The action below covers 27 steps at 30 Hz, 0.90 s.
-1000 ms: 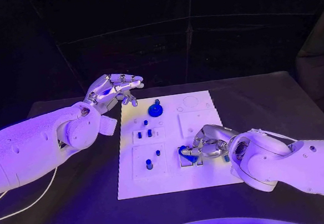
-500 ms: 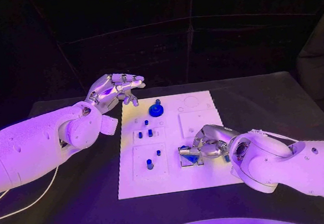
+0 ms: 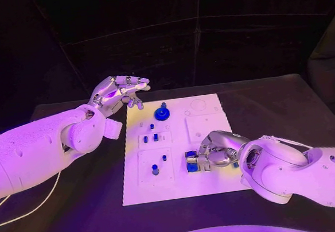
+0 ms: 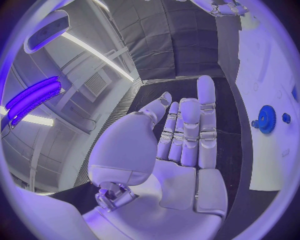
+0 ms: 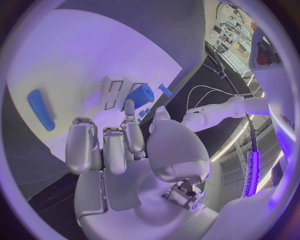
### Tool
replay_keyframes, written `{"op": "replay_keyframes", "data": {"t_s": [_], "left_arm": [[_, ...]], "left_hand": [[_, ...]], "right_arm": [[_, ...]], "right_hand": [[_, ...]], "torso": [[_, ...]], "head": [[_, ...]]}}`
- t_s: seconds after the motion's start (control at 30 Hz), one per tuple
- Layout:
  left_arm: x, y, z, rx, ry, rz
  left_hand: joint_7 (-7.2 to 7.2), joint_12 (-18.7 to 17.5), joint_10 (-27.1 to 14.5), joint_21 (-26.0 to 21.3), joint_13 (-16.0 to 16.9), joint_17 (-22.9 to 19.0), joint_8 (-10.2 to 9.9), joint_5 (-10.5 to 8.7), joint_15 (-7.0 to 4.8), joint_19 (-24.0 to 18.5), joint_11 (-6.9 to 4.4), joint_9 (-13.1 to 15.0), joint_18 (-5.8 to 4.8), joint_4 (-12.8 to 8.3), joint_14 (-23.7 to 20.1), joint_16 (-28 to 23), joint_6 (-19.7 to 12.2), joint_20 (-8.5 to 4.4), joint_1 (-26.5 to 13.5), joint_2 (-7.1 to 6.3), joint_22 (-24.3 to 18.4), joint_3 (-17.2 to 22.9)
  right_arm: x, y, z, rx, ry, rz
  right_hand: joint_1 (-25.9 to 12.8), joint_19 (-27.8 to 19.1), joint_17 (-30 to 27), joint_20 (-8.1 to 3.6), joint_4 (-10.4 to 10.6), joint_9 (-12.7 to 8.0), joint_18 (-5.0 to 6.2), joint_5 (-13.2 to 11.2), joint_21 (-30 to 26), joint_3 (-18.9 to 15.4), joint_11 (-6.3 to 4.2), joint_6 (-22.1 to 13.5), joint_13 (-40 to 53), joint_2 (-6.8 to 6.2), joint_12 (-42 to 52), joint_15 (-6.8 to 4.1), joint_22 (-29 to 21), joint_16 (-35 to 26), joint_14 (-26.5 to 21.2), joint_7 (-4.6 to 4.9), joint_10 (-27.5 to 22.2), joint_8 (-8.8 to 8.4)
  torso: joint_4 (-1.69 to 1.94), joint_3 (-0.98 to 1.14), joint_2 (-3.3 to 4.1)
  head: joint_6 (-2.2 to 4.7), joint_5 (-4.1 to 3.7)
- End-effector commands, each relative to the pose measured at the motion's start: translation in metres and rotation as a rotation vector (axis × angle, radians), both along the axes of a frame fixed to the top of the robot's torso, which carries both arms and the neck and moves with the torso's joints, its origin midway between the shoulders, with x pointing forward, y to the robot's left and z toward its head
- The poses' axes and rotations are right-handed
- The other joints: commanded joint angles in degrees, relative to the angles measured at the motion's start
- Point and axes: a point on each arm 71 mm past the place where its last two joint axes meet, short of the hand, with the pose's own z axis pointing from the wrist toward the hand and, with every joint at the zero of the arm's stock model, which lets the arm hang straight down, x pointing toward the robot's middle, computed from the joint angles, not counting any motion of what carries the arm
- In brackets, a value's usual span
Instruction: Assemble the parts on the task board
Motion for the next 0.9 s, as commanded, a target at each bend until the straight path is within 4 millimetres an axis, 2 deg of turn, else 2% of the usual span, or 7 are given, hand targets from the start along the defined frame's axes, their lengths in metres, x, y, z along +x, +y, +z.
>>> {"op": "replay_keyframes", "data": {"t_s": [0.03,0.23,0.4,0.5,0.63,0.73,0.9], "left_arm": [[-0.0003,-0.0015,0.0005,-0.005,-0.004,-0.016],[-0.0004,-0.0014,0.0003,-0.005,-0.003,-0.016],[-0.0006,-0.001,0.0003,-0.004,-0.003,-0.015],[-0.0007,-0.0008,0.0003,-0.004,-0.003,-0.015],[-0.0009,-0.0009,0.0004,-0.005,-0.003,-0.015],[-0.001,-0.0005,0.0004,-0.004,-0.002,-0.015],[-0.0012,0.0006,0.0005,-0.003,-0.002,-0.012]], "left_hand": [[0.23,0.3,-0.5,-0.2,0.0,-0.1,-0.3,0.22,-0.09,-0.1,-0.01,0.1,0.75,0.0,-0.4,-0.3,-0.2,0.4,-0.1,0.28,-0.1,-0.3],[0.23,0.3,-0.5,-0.2,0.0,-0.1,-0.3,0.22,-0.09,-0.1,-0.01,0.1,0.75,0.0,-0.4,-0.3,-0.2,0.4,-0.1,0.28,-0.1,-0.3],[0.23,0.3,-0.5,-0.2,0.0,-0.1,-0.3,0.22,-0.09,-0.1,-0.01,0.1,0.75,0.0,-0.4,-0.3,-0.2,0.4,-0.1,0.28,-0.1,-0.3],[0.22,0.3,-0.5,-0.3,0.0,-0.2,-0.3,0.23,-0.08,-0.1,-0.02,0.1,0.75,0.0,-0.4,-0.4,-0.2,0.4,-0.1,0.34,-0.1,-0.3],[0.22,0.3,-0.5,-0.3,0.0,-0.2,-0.3,0.23,-0.08,-0.1,-0.02,0.1,0.75,0.0,-0.4,-0.4,-0.2,0.4,-0.1,0.34,-0.1,-0.3],[0.22,0.3,-0.5,-0.3,0.0,-0.2,-0.3,0.23,-0.08,-0.1,-0.02,0.1,0.75,0.0,-0.4,-0.4,-0.2,0.4,-0.1,0.34,-0.1,-0.3],[0.22,0.3,-0.5,-0.3,0.0,-0.2,-0.3,0.23,-0.08,-0.1,-0.02,0.1,0.75,0.0,-0.4,-0.4,-0.2,0.4,-0.1,0.34,-0.1,-0.3]], "right_arm": [[-0.0009,0.0009,0.001,-0.015,-0.009,0.038],[0.0007,-0.0012,-0.0009,-0.036,-0.009,0.045],[0.0031,-0.0012,-0.0025,-0.056,-0.014,0.043],[0.0052,-0.0012,-0.0037,-0.066,-0.016,0.033],[0.0073,-0.0014,-0.0051,-0.077,-0.017,0.026],[0.0075,-0.0017,-0.0051,-0.077,-0.018,0.03],[0.0054,-0.004,-0.0023,-0.041,-0.027,0.04]], "right_hand": [[2.8,0.0,6.1,-0.48,-1.1,0.1,-1.07,1.5,-0.1,0.4,-0.18,0.1,0.1,0.03,-0.2,-0.27,0.0,-0.2,4.2,-0.44,0.0,0.38],[8.1,0.0,6.2,-0.54,-4.0,0.3,-1.07,3.3,-0.1,1.3,-0.27,0.1,0.2,-0.09,-0.3,-0.34,0.1,-0.1,4.2,-0.5,0.1,0.48],[12.7,0.0,6.2,-0.62,-6.9,0.5,-1.08,0.8,-0.1,2.8,-0.41,0.4,0.3,0.15,-0.5,-0.45,0.2,-0.2,4.2,-0.63,0.1,0.68],[13.9,0.1,6.2,-0.7,-7.8,0.6,-1.09,-0.2,-0.1,3.7,-0.57,0.8,0.4,0.96,-0.4,-0.56,0.2,-0.2,4.2,-0.84,0.1,0.95],[16.0,0.1,6.2,-0.92,-9.2,0.8,-1.1,-3.3,-0.1,5.1,-0.81,0.9,0.4,1.97,-0.6,-0.79,0.3,-0.2,4.2,-1.09,0.1,1.21],[15.9,0.1,6.2,-0.93,-9.4,0.8,-1.1,-3.6,-0.1,5.1,-0.8,0.9,0.4,1.72,-0.6,-0.78,0.3,-0.2,4.2,-1.06,0.1,1.24],[12.5,0.0,6.0,-0.73,-7.9,0.8,-1.09,-2.9,-0.2,3.1,-0.32,0.2,0.3,-0.44,-0.8,-0.43,0.1,-0.3,4.2,-0.49,0.1,1.03]], "torso": [[0.0,-0.06,0.0],[0.0,-0.09,0.09],[-0.01,-0.09,0.06],[-0.04,-0.1,0.08],[0.0,-0.1,0.03],[-0.03,-0.07,0.0],[-0.1,-0.07,0.05]], "head": [[-0.03,0.06],[-0.01,0.12],[-0.05,0.1],[-0.1,0.08],[-0.16,0.09],[-0.14,0.15],[-0.05,0.24]]}}
